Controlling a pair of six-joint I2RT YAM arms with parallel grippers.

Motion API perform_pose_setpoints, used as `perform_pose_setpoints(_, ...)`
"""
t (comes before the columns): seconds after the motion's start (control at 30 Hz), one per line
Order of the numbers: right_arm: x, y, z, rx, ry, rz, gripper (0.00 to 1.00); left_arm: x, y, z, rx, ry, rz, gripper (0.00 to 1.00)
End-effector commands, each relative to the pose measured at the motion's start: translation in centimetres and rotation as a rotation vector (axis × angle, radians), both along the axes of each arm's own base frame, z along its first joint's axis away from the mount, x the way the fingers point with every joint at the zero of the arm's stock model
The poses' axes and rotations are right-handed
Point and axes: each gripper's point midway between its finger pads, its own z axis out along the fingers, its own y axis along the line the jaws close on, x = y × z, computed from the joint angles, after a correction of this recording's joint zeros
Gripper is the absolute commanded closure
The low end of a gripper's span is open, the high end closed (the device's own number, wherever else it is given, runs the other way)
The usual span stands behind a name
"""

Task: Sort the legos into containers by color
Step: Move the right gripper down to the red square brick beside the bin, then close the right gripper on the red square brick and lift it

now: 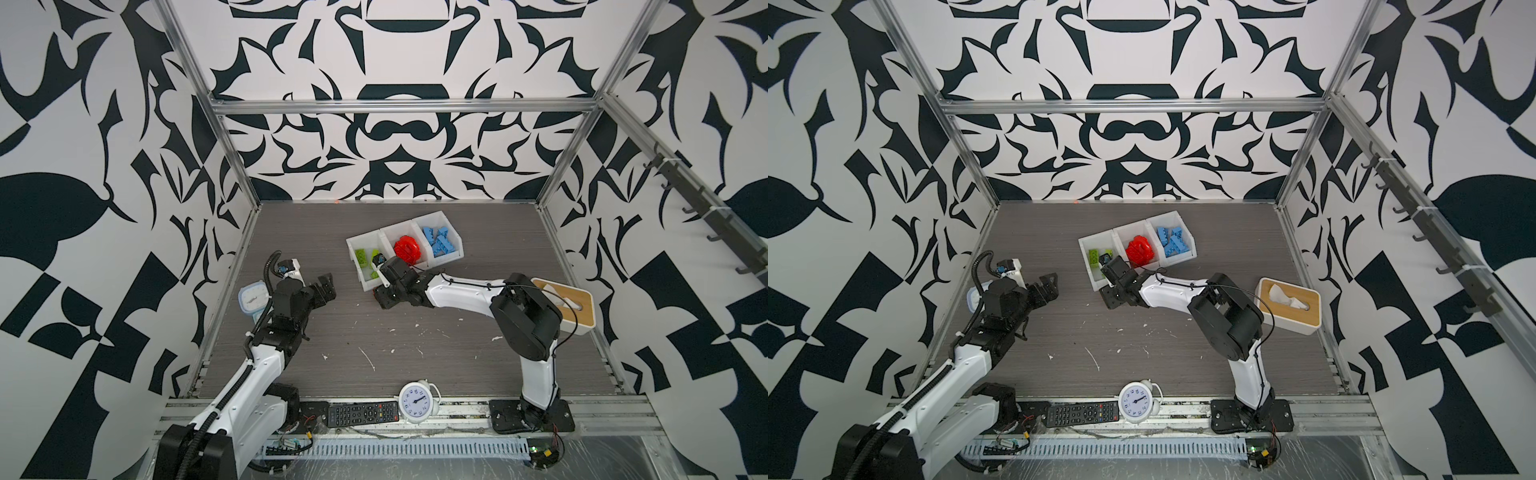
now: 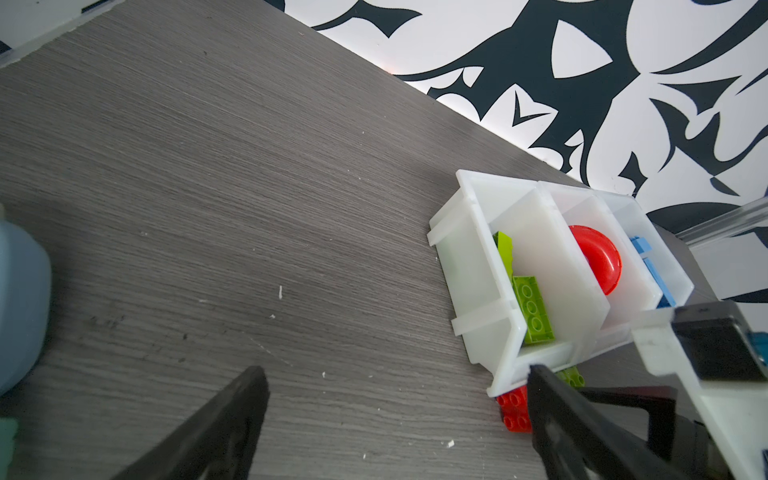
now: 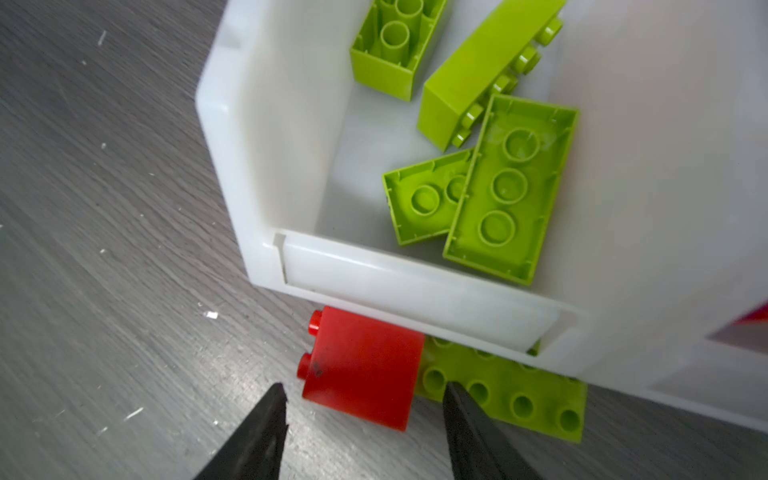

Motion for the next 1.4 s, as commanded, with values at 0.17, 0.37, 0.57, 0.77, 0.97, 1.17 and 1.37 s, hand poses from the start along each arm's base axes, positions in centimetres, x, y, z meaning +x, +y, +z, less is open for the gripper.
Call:
perform_pose_setpoints(0.17,0.8,1.5,1.9,-0.014,-0.067,0.021,0.40,0.5,-0.1,1.0,-0.009,-0.020,-0.005,0.00)
perform_pose_setpoints(0.37,0.6,1.7,1.0,-0.050,-0.058,0.027,0.42,0.4,-0.1,1.0,-0.010,-0.019,-0.006,0.00)
perform_pose_setpoints(0.57,0.7,1.6,0.6,-0.073,-0.057,0.023,0.46,0.4,-0.1,1.0,-0.010,-0.020,-0.006,0.00)
perform_pose_setpoints(0.77,0.5,1.7,0.6,-0.082,-0.064,0.030,0.54,0.4,-0.1,1.0,-0.009,-0.019,-0.006,0.00)
perform_pose_setpoints(0.97,0.2,1.9,2.1,-0.047,-0.081,0.035,0.62,0.4,-0.1,1.0,-0.008,-0.019,-0.005,0.00)
perform_pose_setpoints(1.17,-0.7,1.9,3.6,0.003,-0.068,0.048,0.66,0.4,-0.1,1.0,-0.008,-0.019,-0.006,0.00)
perform_pose_setpoints(1.37,-2.2,1.7,5.2,0.061,-0.048,0.080,0.68,0.4,-0.2,0.9,-0.011,-0.017,-0.009,0.00)
